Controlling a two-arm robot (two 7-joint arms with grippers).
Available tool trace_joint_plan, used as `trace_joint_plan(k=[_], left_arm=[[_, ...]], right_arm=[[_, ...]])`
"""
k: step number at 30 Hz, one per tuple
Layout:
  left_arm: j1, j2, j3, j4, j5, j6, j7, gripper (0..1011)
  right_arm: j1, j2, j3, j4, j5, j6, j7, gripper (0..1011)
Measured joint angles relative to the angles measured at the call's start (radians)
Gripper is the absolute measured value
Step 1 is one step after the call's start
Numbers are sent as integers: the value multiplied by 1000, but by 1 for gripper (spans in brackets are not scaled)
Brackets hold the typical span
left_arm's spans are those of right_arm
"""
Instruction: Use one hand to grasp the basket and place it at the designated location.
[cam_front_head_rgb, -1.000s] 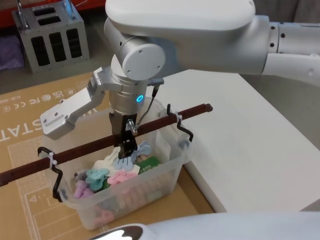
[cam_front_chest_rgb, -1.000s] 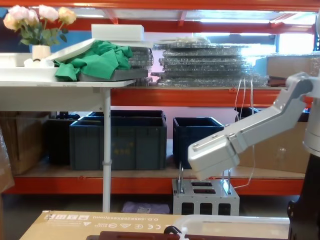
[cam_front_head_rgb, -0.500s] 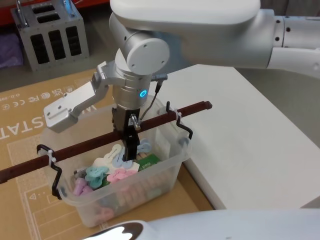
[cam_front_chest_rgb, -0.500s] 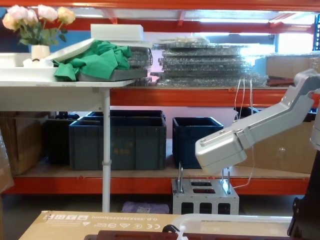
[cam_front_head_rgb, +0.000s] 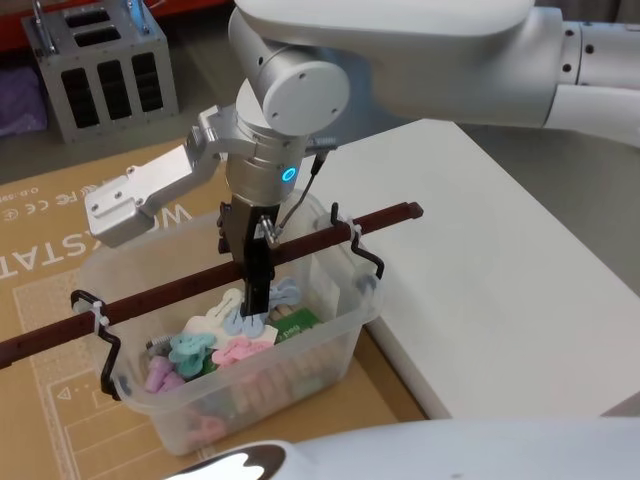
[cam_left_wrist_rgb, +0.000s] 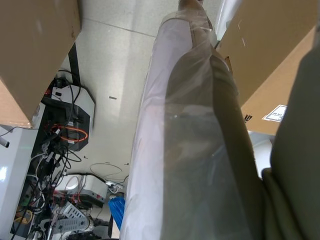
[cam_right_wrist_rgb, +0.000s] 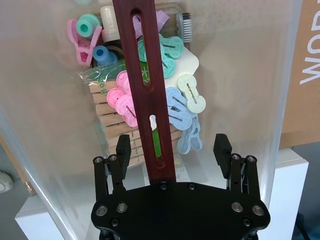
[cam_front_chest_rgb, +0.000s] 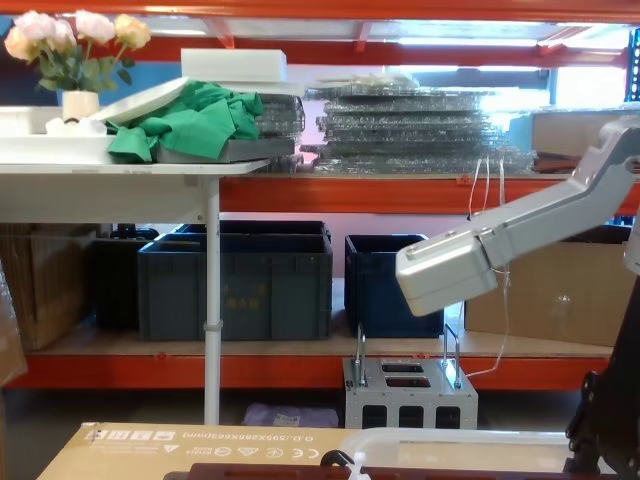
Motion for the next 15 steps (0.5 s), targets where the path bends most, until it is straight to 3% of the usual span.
trace_joint_plan(k=[15], left_arm=[[0, 0, 0, 0, 0, 0, 0, 0]], right_arm=[[8, 5, 20, 5, 25, -2, -2, 1000]])
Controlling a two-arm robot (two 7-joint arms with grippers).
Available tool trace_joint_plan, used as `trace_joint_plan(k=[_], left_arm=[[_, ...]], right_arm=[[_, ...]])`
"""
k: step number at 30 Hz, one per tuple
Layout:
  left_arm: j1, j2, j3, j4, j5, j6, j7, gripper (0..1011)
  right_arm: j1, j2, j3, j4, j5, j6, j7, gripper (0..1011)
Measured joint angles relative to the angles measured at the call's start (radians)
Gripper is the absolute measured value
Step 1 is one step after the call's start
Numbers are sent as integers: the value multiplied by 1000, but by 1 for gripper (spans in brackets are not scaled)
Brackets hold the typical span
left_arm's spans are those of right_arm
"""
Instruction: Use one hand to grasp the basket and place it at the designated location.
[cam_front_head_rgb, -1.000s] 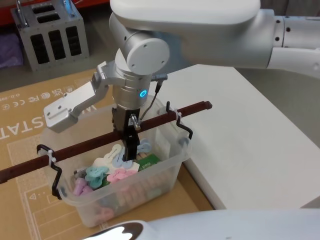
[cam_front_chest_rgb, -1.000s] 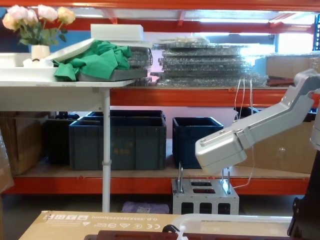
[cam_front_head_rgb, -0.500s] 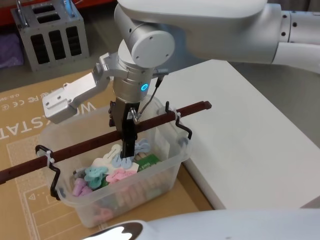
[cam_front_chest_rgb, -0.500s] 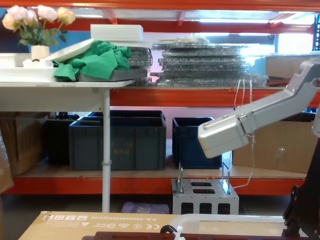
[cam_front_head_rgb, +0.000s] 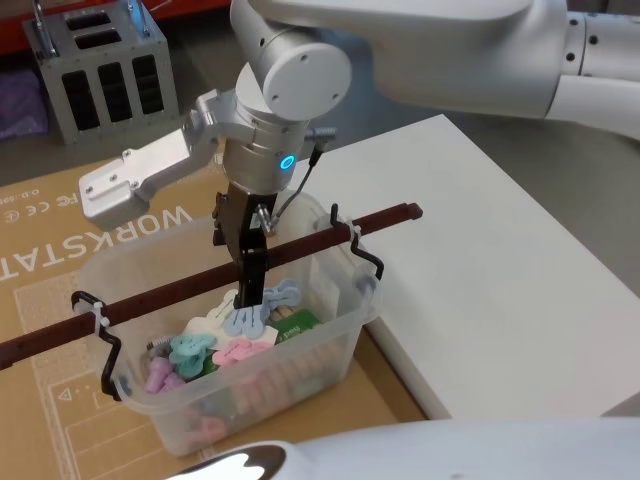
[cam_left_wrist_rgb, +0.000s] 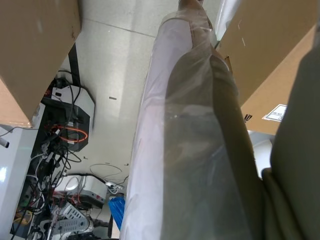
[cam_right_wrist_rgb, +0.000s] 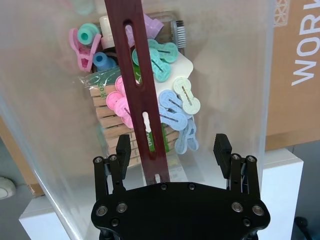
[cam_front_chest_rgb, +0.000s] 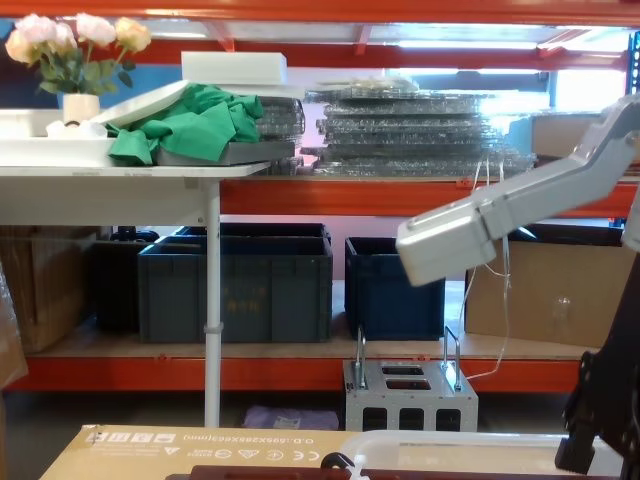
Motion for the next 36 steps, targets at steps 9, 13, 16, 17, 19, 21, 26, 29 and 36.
trace_joint_plan(k=[9, 13, 16, 17, 19, 21, 26, 29, 36], left_arm=[[0, 0, 0, 0, 0, 0, 0, 0], [0, 0, 0, 0, 0, 0, 0, 0], [0, 0, 0, 0, 0, 0, 0, 0], [0, 0, 0, 0, 0, 0, 0, 0], [0, 0, 0, 0, 0, 0, 0, 0], [0, 0, 0, 0, 0, 0, 0, 0], [0, 0, 0, 0, 0, 0, 0, 0], [0, 0, 0, 0, 0, 0, 0, 0], [0, 0, 0, 0, 0, 0, 0, 0]], right_arm=[[12, 42, 35, -39, 31, -2, -4, 1000], [23, 91, 68, -80, 62, -7, -5, 1000], [30, 128, 93, -110, 85, -12, -6, 1001], [31, 140, 101, -118, 92, -14, -6, 1001], [33, 162, 114, -132, 106, -19, -7, 1000], [35, 180, 125, -142, 116, -23, -6, 1000], [35, 205, 146, -157, 131, -32, -6, 1000], [32, 214, 155, -162, 135, -37, -4, 1000], [23, 218, 170, -167, 140, -52, 3, 1001]])
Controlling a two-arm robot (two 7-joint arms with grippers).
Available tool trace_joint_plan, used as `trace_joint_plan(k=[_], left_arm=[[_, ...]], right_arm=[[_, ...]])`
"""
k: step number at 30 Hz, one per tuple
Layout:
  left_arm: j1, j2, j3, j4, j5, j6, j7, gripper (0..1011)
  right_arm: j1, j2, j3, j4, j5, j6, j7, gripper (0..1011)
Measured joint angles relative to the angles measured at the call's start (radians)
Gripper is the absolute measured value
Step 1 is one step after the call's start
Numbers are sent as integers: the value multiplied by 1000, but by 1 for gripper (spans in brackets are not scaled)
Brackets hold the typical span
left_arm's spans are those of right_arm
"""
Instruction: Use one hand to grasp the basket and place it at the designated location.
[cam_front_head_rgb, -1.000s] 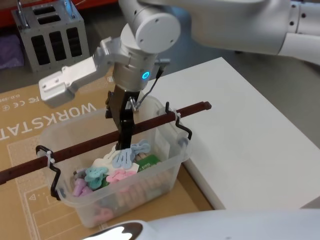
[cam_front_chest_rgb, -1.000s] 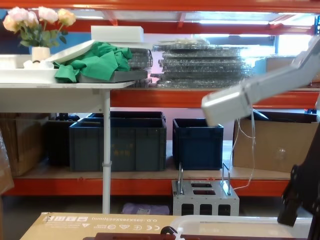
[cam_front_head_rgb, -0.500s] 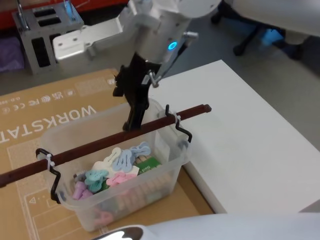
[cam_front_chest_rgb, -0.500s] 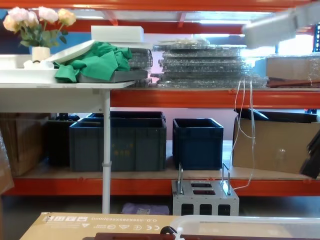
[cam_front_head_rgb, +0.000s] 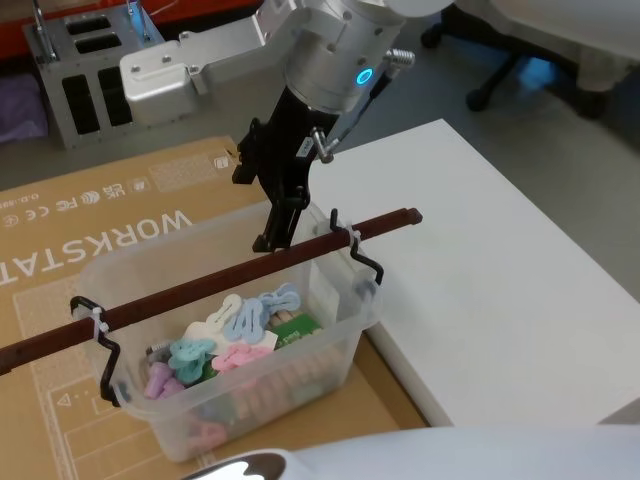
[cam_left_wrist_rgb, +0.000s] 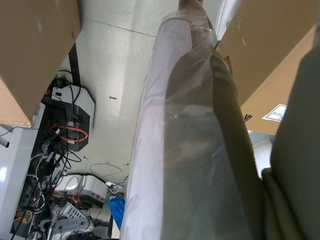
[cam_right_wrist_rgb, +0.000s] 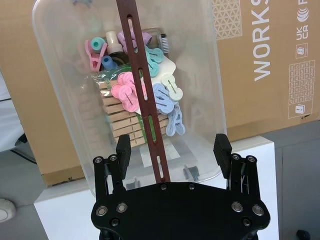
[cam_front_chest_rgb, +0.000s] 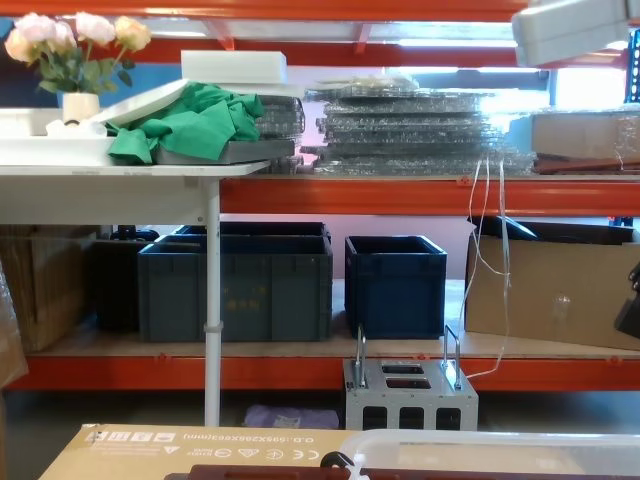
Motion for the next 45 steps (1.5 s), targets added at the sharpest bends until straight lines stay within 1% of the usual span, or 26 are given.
trace_joint_plan(k=[10, 14, 17, 19, 21, 24, 30, 31, 32, 33, 34, 36, 45], left_arm=[[0, 0, 0, 0, 0, 0, 0, 0], [0, 0, 0, 0, 0, 0, 0, 0], [0, 0, 0, 0, 0, 0, 0, 0], [0, 0, 0, 0, 0, 0, 0, 0], [0, 0, 0, 0, 0, 0, 0, 0], [0, 0, 0, 0, 0, 0, 0, 0], [0, 0, 0, 0, 0, 0, 0, 0], [0, 0, 0, 0, 0, 0, 0, 0], [0, 0, 0, 0, 0, 0, 0, 0], [0, 0, 0, -1, 0, 0, 0, 0], [0, 0, 0, 0, 0, 0, 0, 0], [0, 0, 0, 0, 0, 0, 0, 0], [0, 0, 0, 0, 0, 0, 0, 0]], right_arm=[[-16, -3, 18, -4, 0, -3, 12, 1000], [-25, -18, 19, -5, -9, -3, 20, 1000], [-34, -38, 7, -6, -37, 0, 26, 1001], [-37, -44, 2, -6, -44, 2, 27, 1001], [-41, -58, -10, -2, -66, 11, 31, 1000], [-44, -79, -26, 4, -86, 23, 35, 1000], [-46, -93, -46, 0, -107, 33, 35, 1000], [-47, -99, -54, 1, -118, 38, 36, 1000], [-51, -112, -64, 3, -130, 45, 35, 1000], [-51, -112, -64, 3, -130, 45, 35, 1000], [-52, -120, -72, 6, -140, 49, 34, 1000], [-52, -129, -82, 10, -148, 55, 33, 1000], [-48, -141, -103, 17, -157, 64, 26, 1001]])
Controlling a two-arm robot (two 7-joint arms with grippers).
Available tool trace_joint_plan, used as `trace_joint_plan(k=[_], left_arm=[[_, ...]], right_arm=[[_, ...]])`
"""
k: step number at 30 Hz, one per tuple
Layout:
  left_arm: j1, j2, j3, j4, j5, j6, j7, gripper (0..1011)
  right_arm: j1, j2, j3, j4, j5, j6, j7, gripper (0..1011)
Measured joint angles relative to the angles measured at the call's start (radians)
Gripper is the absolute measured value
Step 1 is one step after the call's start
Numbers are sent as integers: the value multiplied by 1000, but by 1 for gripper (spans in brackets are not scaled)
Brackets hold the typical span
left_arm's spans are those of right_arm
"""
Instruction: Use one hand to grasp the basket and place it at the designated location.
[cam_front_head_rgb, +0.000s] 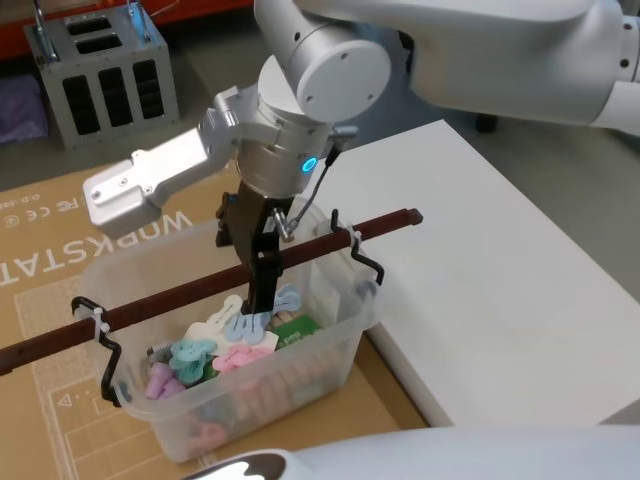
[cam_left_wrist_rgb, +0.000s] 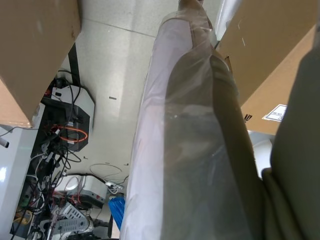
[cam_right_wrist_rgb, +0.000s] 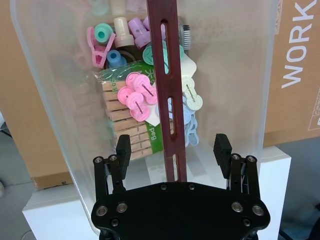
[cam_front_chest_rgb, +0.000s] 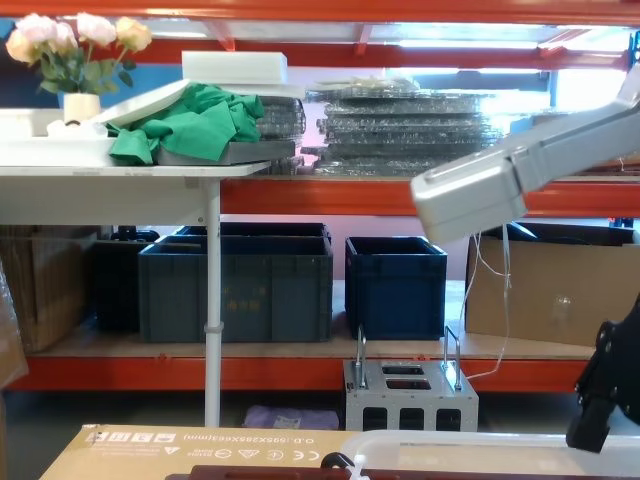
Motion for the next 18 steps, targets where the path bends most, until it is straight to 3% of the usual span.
trace_joint_plan(k=[8, 18], left_arm=[[0, 0, 0, 0, 0, 0, 0, 0], [0, 0, 0, 0, 0, 0, 0, 0]], right_arm=[[-13, -46, -40, 46, -36, 23, -5, 1001], [-13, -63, -62, 71, -52, 30, -14, 1001]])
